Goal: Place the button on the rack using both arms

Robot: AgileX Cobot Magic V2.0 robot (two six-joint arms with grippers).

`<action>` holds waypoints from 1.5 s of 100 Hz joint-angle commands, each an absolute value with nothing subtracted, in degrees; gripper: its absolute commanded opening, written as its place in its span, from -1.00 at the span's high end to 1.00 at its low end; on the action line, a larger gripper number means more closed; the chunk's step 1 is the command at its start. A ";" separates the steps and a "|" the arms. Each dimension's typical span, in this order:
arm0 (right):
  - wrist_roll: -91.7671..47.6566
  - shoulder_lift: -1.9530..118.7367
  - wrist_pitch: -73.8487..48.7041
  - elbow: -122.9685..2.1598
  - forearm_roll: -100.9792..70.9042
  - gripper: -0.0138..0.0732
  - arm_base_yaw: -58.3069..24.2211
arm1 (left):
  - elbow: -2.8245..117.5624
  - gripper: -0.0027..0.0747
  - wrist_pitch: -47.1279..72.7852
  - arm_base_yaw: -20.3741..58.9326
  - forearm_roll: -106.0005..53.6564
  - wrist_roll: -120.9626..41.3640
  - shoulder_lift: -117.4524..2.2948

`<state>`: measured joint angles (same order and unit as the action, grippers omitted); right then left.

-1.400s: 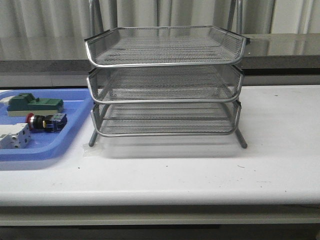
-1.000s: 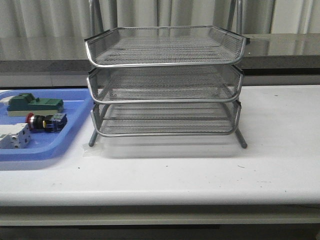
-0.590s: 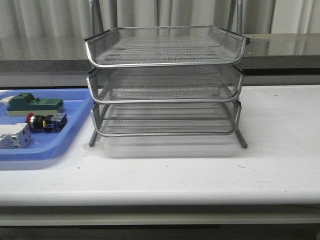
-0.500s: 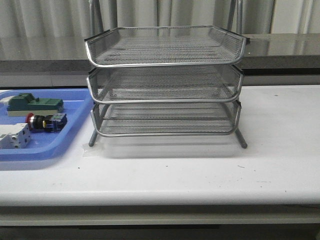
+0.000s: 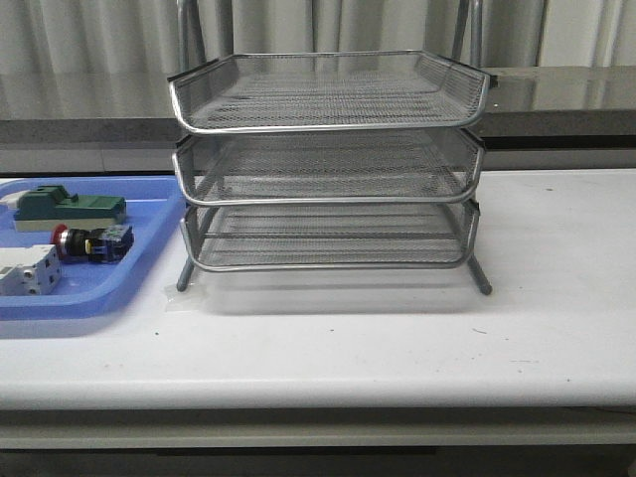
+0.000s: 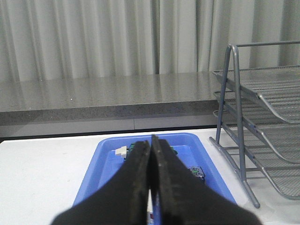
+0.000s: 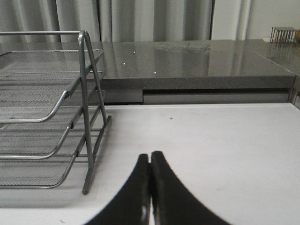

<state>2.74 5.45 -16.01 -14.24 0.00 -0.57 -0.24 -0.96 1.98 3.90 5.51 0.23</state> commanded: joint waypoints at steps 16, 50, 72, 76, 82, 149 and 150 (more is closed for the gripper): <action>2.56 18.98 -24.23 -29.04 -0.53 0.81 -0.33 | -2.21 0.98 -5.72 2.53 3.52 6.05 2.07; 2.56 36.16 -34.78 -40.08 -9.43 0.81 -0.33 | -2.21 0.98 -5.72 2.53 3.52 6.05 2.07; 2.56 43.06 -34.49 -40.08 -20.44 0.81 -0.33 | -2.21 0.98 -5.72 2.53 3.52 6.05 2.07; 2.56 44.16 -34.49 -40.08 -22.37 0.80 -0.33 | -2.21 0.98 -5.72 2.53 3.52 6.05 2.07; 2.56 45.81 -34.49 -40.08 -24.85 0.74 -0.33 | -2.21 0.98 -5.72 2.53 3.52 6.05 2.07; -32.73 64.27 -30.92 -40.08 -73.44 -0.18 -1.08 | -2.21 0.98 -5.72 2.53 3.52 6.05 2.07; -33.48 64.88 -31.06 -40.08 -74.97 -0.18 -1.08 | -2.21 0.98 -5.72 2.53 3.52 6.05 2.07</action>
<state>-23.90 62.61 -31.60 -37.99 -61.92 -0.95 -0.24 -0.96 1.98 3.90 5.51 0.23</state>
